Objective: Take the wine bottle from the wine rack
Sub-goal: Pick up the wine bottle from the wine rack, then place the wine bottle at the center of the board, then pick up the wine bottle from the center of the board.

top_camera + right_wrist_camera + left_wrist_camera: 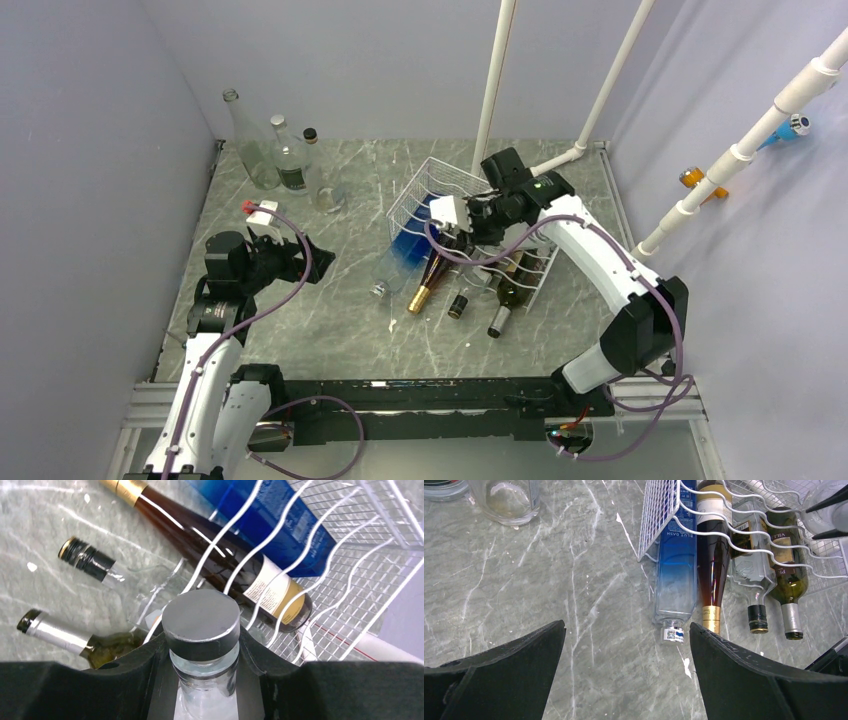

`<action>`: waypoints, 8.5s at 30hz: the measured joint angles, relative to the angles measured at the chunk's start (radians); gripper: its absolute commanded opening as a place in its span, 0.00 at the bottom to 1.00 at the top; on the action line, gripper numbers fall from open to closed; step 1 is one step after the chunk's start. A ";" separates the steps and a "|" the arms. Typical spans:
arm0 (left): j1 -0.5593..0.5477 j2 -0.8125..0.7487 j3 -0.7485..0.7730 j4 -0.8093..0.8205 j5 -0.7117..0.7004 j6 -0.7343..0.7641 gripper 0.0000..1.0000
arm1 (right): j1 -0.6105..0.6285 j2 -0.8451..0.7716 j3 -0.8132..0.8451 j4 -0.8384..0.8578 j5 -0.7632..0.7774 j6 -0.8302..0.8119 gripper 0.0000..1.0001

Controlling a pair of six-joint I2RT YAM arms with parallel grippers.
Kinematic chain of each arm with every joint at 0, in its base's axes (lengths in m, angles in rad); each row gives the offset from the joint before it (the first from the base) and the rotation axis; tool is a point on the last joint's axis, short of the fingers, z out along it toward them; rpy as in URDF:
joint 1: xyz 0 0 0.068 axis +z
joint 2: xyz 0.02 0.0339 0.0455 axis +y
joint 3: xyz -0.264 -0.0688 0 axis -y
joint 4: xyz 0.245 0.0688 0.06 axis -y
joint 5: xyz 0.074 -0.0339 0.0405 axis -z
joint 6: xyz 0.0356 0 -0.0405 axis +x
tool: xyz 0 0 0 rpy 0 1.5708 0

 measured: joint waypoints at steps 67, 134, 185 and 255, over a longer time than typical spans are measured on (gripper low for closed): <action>0.001 0.001 0.000 0.005 0.055 0.000 1.00 | -0.327 0.082 0.267 0.315 -0.409 0.777 0.00; 0.001 -0.179 0.019 -0.167 -0.694 -0.021 1.00 | 0.471 0.607 0.791 0.113 -0.301 0.711 0.00; 0.002 -0.205 0.019 -0.173 -0.624 -0.011 1.00 | 0.524 0.467 0.661 0.014 -0.350 0.431 0.95; -0.016 -0.153 0.293 -0.268 0.082 -0.192 1.00 | -0.037 -0.084 -0.150 0.309 -0.591 0.637 1.00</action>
